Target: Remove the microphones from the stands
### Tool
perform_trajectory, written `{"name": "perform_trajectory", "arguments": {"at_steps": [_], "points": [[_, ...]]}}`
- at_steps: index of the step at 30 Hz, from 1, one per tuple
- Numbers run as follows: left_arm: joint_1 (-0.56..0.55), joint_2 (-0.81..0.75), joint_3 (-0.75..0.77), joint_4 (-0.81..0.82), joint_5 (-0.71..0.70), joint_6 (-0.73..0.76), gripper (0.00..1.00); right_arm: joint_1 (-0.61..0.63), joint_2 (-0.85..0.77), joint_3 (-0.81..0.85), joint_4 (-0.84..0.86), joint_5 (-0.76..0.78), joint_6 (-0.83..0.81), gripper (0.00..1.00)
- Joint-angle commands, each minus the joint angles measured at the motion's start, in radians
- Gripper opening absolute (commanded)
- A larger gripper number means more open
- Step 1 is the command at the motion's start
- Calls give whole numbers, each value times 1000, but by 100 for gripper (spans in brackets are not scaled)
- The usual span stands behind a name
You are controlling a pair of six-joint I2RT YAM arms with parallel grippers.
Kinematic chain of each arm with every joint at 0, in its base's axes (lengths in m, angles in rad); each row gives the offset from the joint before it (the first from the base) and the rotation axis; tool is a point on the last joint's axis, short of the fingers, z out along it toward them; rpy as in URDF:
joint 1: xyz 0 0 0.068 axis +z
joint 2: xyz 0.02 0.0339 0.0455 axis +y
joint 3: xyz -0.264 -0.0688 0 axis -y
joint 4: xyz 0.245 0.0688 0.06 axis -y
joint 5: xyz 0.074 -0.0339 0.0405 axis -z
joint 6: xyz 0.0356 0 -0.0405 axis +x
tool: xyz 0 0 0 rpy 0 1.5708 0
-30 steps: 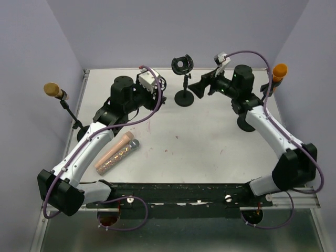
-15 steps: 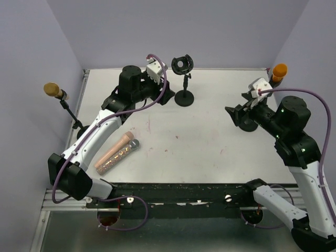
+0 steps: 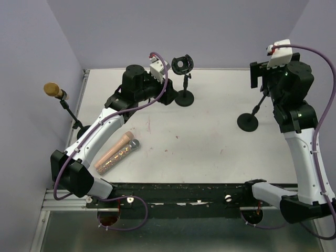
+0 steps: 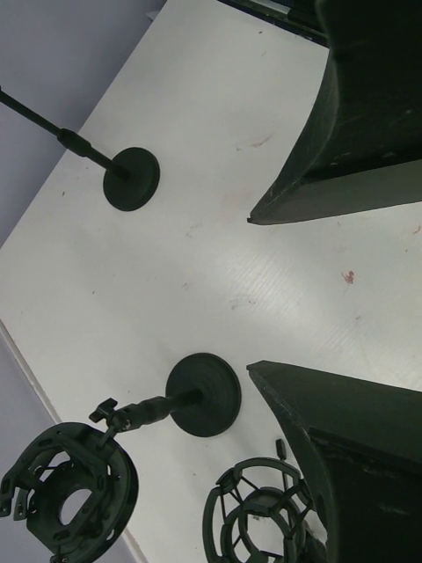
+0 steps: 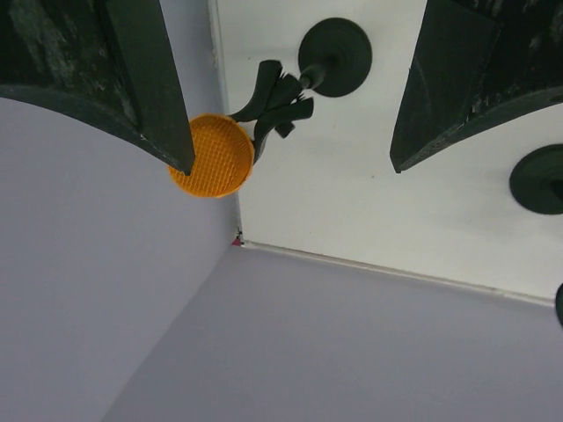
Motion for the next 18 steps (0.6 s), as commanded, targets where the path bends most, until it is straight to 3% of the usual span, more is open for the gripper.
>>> {"name": "perform_trajectory", "arguments": {"at_steps": [1, 10, 18], "points": [[-5, -46, -45, 27, 29, -21, 70, -36, 83, 97, 106, 124, -47, 100], [-5, -75, -81, 47, 42, -28, 71, -349, 236, 223, -94, -80, 37, 100], [-5, -69, -102, 66, 50, -57, 71, -358, 215, 148, -95, -247, 37, 100]]}}
